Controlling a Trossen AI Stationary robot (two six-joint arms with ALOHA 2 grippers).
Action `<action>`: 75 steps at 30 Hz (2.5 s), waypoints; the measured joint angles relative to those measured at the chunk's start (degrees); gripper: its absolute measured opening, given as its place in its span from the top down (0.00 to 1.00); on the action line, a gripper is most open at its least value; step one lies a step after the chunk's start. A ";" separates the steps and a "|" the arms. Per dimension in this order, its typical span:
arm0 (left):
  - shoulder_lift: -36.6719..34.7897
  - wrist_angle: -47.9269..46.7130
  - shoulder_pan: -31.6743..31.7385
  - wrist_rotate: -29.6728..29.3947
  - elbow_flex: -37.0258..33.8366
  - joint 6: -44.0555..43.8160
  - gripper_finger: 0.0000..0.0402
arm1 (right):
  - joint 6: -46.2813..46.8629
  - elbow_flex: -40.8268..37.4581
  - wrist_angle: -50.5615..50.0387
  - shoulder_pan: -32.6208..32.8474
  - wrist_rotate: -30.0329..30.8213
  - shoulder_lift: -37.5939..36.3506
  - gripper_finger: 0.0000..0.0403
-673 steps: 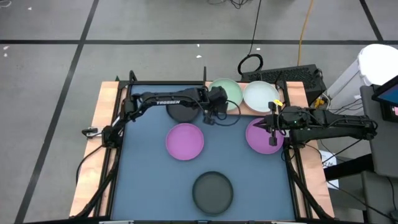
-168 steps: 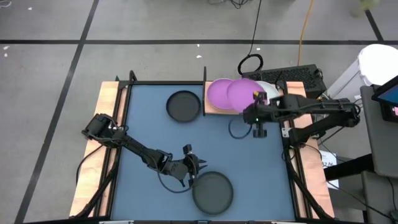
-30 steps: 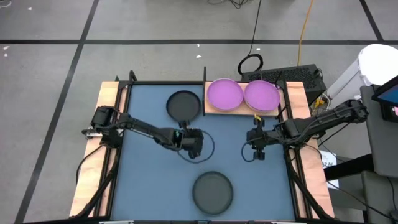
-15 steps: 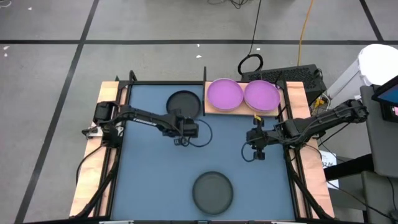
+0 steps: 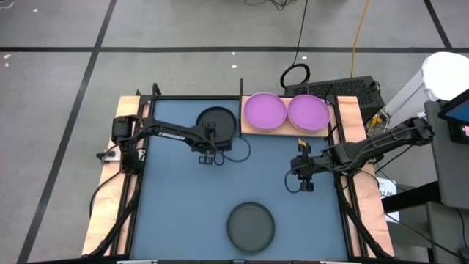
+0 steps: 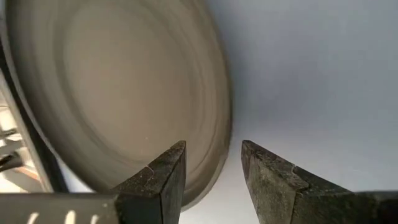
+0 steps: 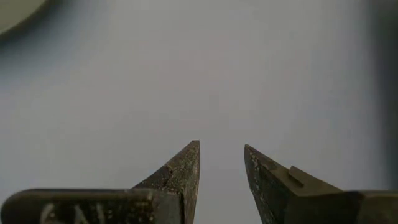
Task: Place and stack plates onto a shelf
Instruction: Stack the top black plate on top of the purple plate on the shelf
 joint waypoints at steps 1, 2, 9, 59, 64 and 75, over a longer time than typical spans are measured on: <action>0.00 0.55 0.85 0.49 -0.54 0.27 0.60 | 0.07 -0.05 -0.16 0.14 0.00 0.01 0.72; 0.00 0.96 1.55 0.85 -0.97 0.37 0.60 | 0.07 -0.05 -0.18 0.33 0.01 0.02 0.72; 0.00 4.92 3.32 2.94 -3.14 2.00 0.60 | 0.28 -0.05 0.03 1.26 0.07 0.00 0.72; -25.57 1.65 -2.79 -0.52 -4.18 -4.04 0.97 | 0.50 -0.05 0.51 1.26 0.18 0.02 0.72; -25.57 1.36 -2.79 -0.54 -0.04 -1.85 0.97 | 0.51 -0.05 0.51 1.26 0.17 0.02 0.72; -25.59 6.07 -2.79 0.23 12.44 5.88 0.97 | 0.51 -0.05 0.50 1.26 0.15 0.02 0.72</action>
